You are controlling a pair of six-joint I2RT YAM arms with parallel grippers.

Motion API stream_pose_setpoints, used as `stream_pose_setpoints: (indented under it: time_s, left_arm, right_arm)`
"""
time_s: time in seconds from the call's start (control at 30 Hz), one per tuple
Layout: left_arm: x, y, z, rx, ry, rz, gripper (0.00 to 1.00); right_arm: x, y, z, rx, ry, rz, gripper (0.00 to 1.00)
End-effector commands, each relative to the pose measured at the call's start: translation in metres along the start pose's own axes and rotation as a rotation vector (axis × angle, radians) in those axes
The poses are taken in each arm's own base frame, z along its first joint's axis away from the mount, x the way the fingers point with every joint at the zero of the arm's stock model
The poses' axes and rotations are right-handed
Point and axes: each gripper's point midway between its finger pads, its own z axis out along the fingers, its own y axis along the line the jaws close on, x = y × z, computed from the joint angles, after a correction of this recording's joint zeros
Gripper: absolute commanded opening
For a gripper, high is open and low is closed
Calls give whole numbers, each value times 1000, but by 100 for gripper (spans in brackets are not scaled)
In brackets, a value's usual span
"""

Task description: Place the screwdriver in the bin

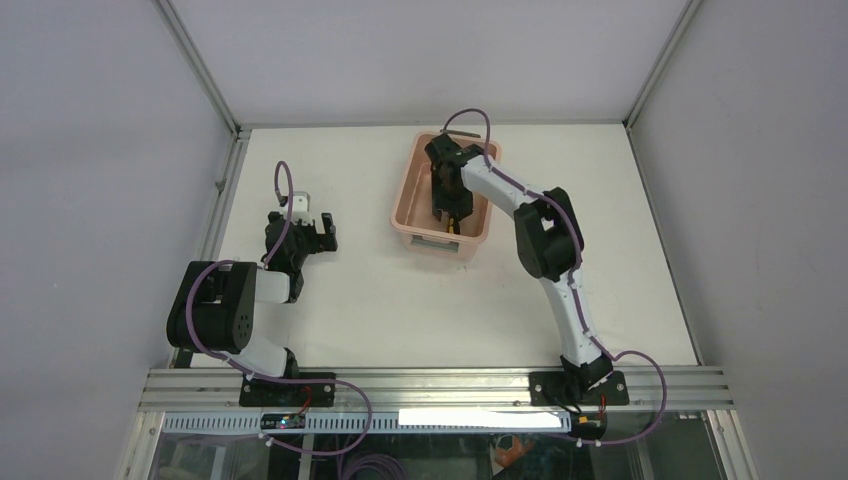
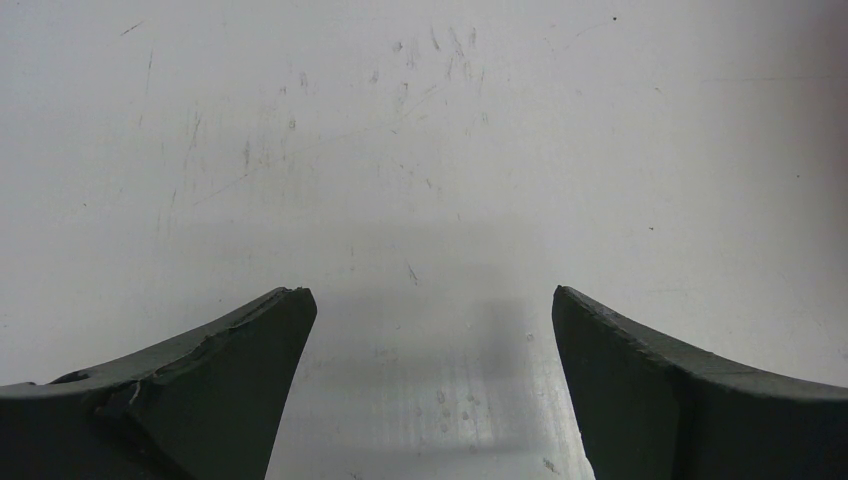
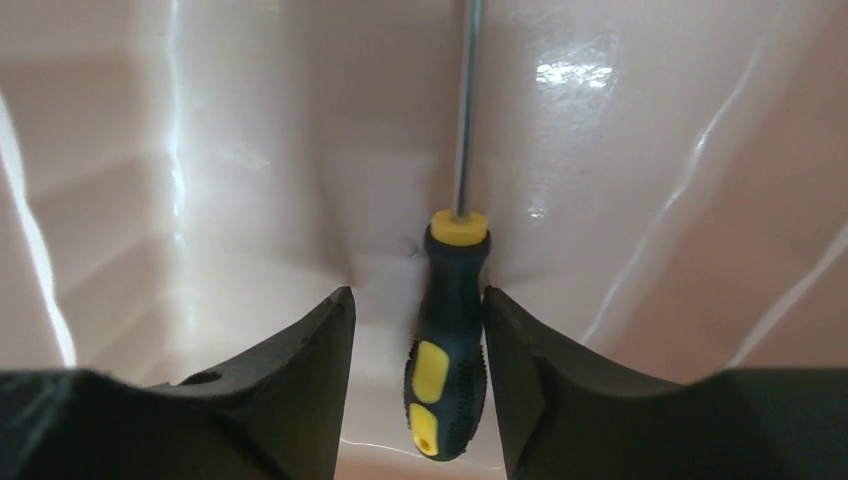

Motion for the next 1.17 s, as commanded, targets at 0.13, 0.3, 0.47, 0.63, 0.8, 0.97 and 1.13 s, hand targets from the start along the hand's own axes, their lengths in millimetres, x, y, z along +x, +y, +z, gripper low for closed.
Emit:
stream_pose_setpoints:
  time_s: [0.13,0.3,0.47,0.63,0.8,0.97,1.13]
  left_arm:
    - [-29,-7,2,23,-82,-20,99]
    - [-29,-7,2,23,-81,-20,99]
    - [-29,-7,2,23,-81,-20,99]
    - [-29,-7,2,24,-80,-19,99]
    - [-29,-7,2,23,-81,-20,99]
    - [-29,-7,2,24,-80,-20,99]
    - [-29,-7,2,24,-81,-20,99]
  right_arm:
    - [-56,20,-104,-134,-227,-32,64]
    - [-75,17,-189,-210,-389,-66,81]
    - [-79,-19,-241,-176,-482,-74,99]
    - [-77,-80,-249,-59,-471,-25,99]
    - [-67,-157,-245,119,-501,36,99]
    - [-52,-200,-245,186,-538,105,99]
    - [-45,-217,-251,199,-585,144,99]
